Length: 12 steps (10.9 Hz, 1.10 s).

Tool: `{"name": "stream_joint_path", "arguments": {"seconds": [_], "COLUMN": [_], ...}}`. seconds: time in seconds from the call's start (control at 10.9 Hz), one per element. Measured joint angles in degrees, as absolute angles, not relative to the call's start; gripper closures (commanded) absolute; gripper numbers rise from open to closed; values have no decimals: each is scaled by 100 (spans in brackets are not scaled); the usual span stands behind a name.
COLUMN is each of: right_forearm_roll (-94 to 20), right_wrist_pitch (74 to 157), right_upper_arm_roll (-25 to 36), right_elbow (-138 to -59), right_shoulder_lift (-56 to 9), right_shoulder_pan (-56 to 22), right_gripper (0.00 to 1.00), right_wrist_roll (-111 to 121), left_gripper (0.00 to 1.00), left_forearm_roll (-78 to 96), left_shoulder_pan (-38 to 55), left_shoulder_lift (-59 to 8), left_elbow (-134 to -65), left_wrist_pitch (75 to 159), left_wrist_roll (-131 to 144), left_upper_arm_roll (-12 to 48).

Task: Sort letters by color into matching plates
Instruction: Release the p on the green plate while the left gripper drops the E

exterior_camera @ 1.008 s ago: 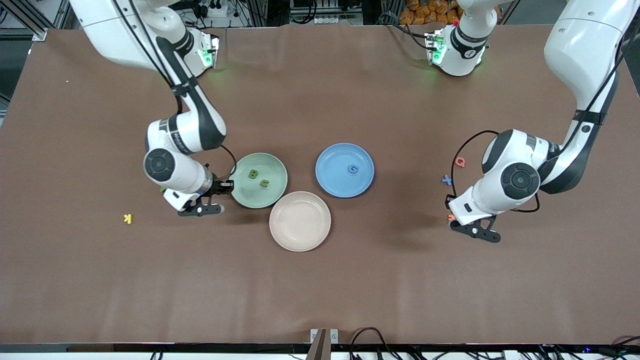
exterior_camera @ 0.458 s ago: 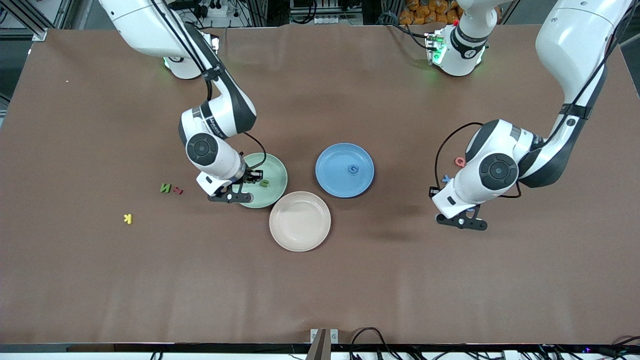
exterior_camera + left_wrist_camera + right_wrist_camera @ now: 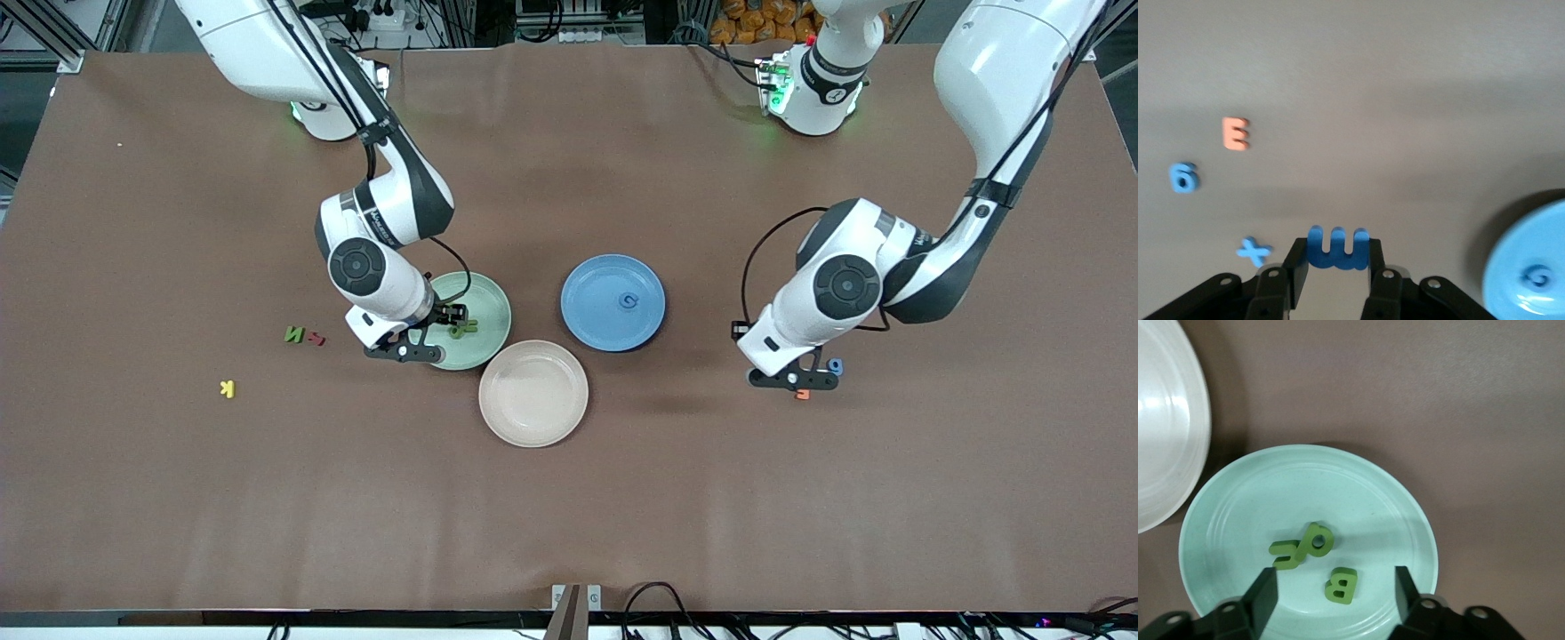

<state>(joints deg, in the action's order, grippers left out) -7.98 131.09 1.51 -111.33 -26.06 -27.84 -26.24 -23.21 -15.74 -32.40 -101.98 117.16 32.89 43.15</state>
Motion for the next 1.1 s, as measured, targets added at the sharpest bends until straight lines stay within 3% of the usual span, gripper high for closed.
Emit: {"name": "stream_joint_path", "arguments": {"seconds": [0.46, 1.1], "right_forearm_roll": [-767, -123], "right_wrist_pitch": [12959, 12855], "right_upper_arm_roll": [541, 647], "right_elbow": [-11132, -11161], "right_shoulder_lift": [-2602, -2537], "right_shoulder_pan": [-2716, -1408], "right_gripper": [0, 0], "right_wrist_roll": [-1767, -526], "left_gripper": [100, 100], "left_forearm_roll": [-2018, -2016], "left_shoulder_pan": [-1068, -495], "left_shoulder_lift": [-3282, -3621], "left_elbow": [-10232, -10250], "left_wrist_pitch": [11802, 12410], "left_wrist_roll": [4706, 6282], "left_upper_arm_roll": [4420, 4421]}}
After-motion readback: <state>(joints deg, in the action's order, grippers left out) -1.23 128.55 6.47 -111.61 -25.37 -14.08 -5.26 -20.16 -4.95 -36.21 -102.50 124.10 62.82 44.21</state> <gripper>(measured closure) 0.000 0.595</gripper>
